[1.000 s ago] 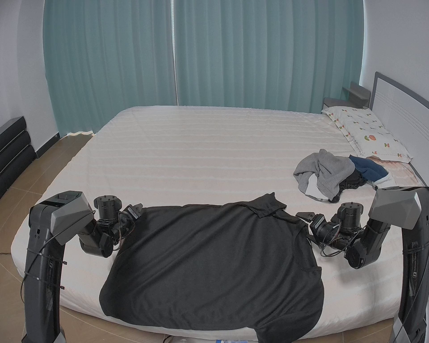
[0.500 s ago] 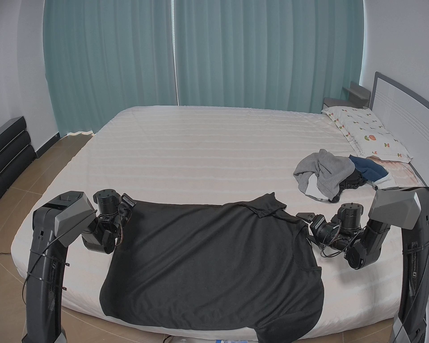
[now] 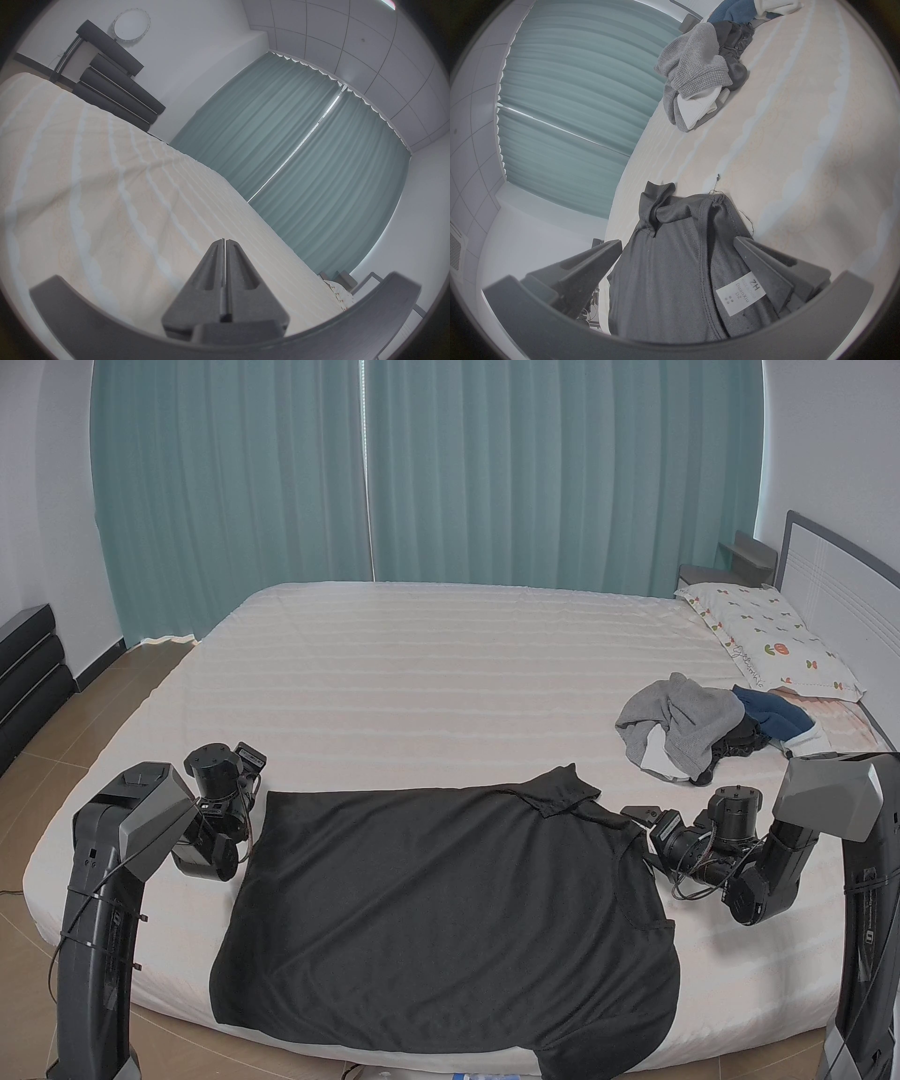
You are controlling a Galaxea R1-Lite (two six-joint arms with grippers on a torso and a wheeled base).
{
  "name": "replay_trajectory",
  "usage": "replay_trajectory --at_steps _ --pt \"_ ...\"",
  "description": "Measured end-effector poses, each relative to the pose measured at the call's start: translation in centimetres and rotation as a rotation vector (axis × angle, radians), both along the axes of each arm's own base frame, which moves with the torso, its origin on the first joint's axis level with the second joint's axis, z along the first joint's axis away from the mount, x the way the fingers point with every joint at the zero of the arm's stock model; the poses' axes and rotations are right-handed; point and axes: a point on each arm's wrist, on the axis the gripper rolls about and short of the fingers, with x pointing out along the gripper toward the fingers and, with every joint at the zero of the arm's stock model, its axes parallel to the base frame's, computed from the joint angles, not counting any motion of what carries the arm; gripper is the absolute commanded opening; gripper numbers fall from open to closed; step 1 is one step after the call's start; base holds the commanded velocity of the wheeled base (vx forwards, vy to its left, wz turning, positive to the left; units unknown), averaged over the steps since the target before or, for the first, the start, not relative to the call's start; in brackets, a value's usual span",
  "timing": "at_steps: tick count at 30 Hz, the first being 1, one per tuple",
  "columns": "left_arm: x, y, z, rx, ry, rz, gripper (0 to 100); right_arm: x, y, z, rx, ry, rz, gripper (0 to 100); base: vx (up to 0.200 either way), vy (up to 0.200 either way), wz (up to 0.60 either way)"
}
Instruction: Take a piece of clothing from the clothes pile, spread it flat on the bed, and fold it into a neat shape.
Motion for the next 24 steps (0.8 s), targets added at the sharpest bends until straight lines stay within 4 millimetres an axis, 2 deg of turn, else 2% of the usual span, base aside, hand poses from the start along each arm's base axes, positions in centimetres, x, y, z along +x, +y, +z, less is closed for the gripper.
replay_trajectory --at_steps 8,16,17,24 --pt "0.2 0.1 -0.7 0.003 0.012 0.001 0 0.0 0.0 0.0 0.0 0.001 0.0 100 0.0 0.0 0.0" --pt "-1.6 0.0 -2.1 -0.008 0.108 -0.017 0 0.0 0.0 0.0 0.0 0.0 0.0 100 0.0 0.0 0.0" --pt "-2.0 0.0 -2.2 -0.014 0.122 -0.02 100 0.0 0.0 0.0 0.0 -0.002 -0.002 100 0.0 0.0 0.0" --pt "-5.2 -0.3 -1.4 -0.092 0.201 -0.061 100 0.2 0.1 1.0 -0.03 -0.02 -0.037 100 0.0 0.0 0.0"
